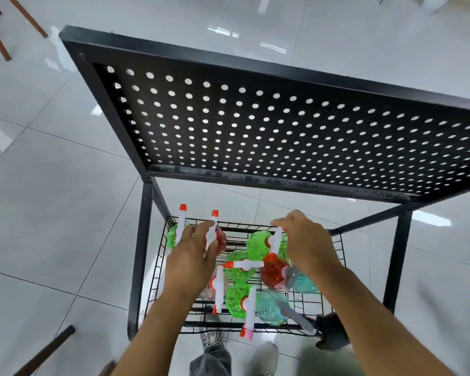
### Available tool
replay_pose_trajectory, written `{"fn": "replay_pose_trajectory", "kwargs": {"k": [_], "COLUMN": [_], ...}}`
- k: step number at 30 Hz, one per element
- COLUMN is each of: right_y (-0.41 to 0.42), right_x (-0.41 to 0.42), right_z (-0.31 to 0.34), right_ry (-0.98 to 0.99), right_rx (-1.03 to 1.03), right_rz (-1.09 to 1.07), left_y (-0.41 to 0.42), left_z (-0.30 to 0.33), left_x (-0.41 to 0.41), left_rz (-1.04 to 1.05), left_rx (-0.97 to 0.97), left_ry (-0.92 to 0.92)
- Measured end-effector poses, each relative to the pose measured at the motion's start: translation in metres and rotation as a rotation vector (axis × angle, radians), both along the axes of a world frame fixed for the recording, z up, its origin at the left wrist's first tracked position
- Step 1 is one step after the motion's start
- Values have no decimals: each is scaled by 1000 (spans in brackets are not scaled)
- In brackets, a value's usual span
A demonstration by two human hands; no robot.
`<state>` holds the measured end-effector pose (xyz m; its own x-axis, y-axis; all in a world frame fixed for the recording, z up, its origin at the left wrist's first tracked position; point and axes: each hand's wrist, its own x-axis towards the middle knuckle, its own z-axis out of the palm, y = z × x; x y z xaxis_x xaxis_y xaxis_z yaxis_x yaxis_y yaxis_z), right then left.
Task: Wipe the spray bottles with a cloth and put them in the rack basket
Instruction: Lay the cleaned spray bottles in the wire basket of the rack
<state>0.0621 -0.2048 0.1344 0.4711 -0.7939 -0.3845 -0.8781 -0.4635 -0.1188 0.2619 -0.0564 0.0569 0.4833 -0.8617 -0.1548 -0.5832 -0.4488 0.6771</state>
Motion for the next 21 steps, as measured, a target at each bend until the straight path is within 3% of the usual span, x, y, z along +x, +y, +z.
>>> {"fn": "replay_pose_trajectory", "kwargs": {"k": [3,6,14,21], "right_y": [-3,-7,-6,1], "right_x": [-6,-1,15,36], "right_z": [-12,-31,-55,-66], "right_ry": [123,174,70,-137], "right_rx": [102,91,143,170], "right_rz": [172,205,-49,-293], "left_y": [-6,-9,-23,-28], "left_z": [-6,-9,-13,-24], "left_x": [-1,-3,-1,0], "left_rz": [-24,-48,-35,-90], "left_rx": [73,94,26,104], "left_ry": [-5,6,105,316]}}
